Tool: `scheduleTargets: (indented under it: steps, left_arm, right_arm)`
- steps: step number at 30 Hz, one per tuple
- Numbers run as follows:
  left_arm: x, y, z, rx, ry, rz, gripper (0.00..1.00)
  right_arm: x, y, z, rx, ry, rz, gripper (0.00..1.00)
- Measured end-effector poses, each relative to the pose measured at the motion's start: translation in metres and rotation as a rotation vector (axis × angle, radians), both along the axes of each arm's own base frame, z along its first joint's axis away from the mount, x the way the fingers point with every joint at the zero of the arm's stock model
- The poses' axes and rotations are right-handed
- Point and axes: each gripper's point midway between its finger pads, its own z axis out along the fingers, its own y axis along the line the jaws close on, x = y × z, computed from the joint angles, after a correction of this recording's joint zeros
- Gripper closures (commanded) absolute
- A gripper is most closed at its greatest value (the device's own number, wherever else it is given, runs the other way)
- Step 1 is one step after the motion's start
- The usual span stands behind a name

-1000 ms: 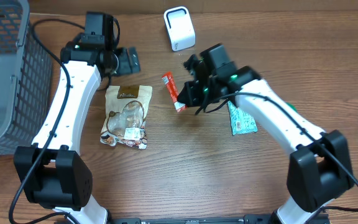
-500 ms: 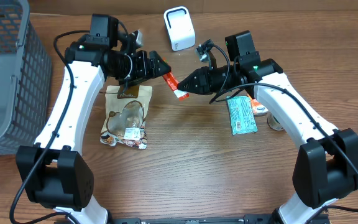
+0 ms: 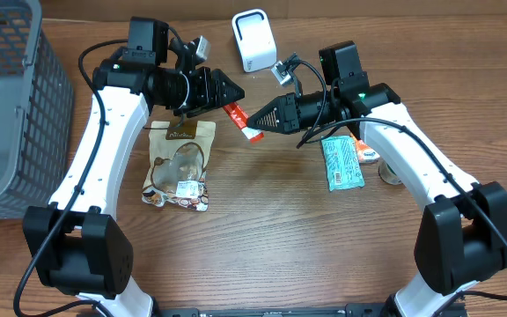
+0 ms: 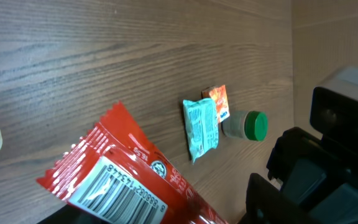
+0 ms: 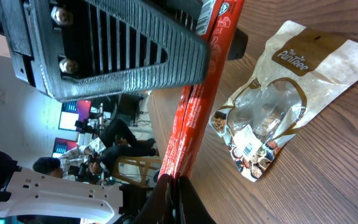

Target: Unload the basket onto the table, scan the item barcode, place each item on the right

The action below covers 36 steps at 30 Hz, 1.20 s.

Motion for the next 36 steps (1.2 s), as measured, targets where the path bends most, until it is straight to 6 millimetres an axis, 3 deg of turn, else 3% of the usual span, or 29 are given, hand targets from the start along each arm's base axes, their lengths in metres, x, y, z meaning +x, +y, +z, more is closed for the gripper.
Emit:
scheduleTargets:
  steps: [7, 9, 11, 12, 13, 19, 29, 32, 34, 36]
  left_arm:
    - [0.006, -0.001, 0.004, -0.011, -0.021, 0.012, 0.96]
    - [0.006, -0.001, 0.004, -0.015, -0.020, 0.013, 0.96]
    - [0.006, -0.002, 0.005, -0.018, -0.022, 0.012, 0.96]
    - [0.007, -0.002, 0.005, -0.018, -0.021, 0.013, 0.96]
    - [0.007, -0.002, 0.005, -0.019, -0.019, 0.016, 0.96]
    - [0.006, -0.002, 0.005, -0.027, -0.009, 0.023, 0.96]
    - [-0.004, -0.009, 0.035, -0.246, 0.005, -0.064, 0.96]
    - [-0.008, -0.011, 0.044, -0.305, 0.016, -0.089, 0.96]
    - [-0.011, -0.010, 0.045, -0.323, 0.030, -0.094, 0.96]
    - [-0.014, -0.011, 0.047, -0.339, 0.046, -0.101, 0.96]
  right_arm:
    - [-0.002, 0.000, -0.001, -0.003, 0.014, 0.001, 0.96]
    - [-0.002, 0.000, -0.001, -0.003, 0.013, 0.002, 0.90]
    - [-0.002, 0.000, -0.001, -0.003, 0.013, 0.002, 0.71]
    - [-0.002, 0.000, -0.001, -0.002, 0.014, 0.004, 0.55]
    - [-0.002, 0.000, -0.001, -0.002, 0.007, 0.005, 0.48]
    - [-0.005, -0.002, -0.003, -0.008, 0.004, 0.014, 0.41]
    - [-0.007, -0.004, -0.010, -0.034, -0.079, 0.042, 0.43]
    - [-0.006, -0.004, -0.010, -0.032, -0.132, 0.056, 0.54]
    - [-0.006, -0.005, -0.010, -0.029, -0.164, 0.067, 0.67]
    - [-0.007, -0.005, -0.011, -0.029, -0.179, 0.075, 0.69]
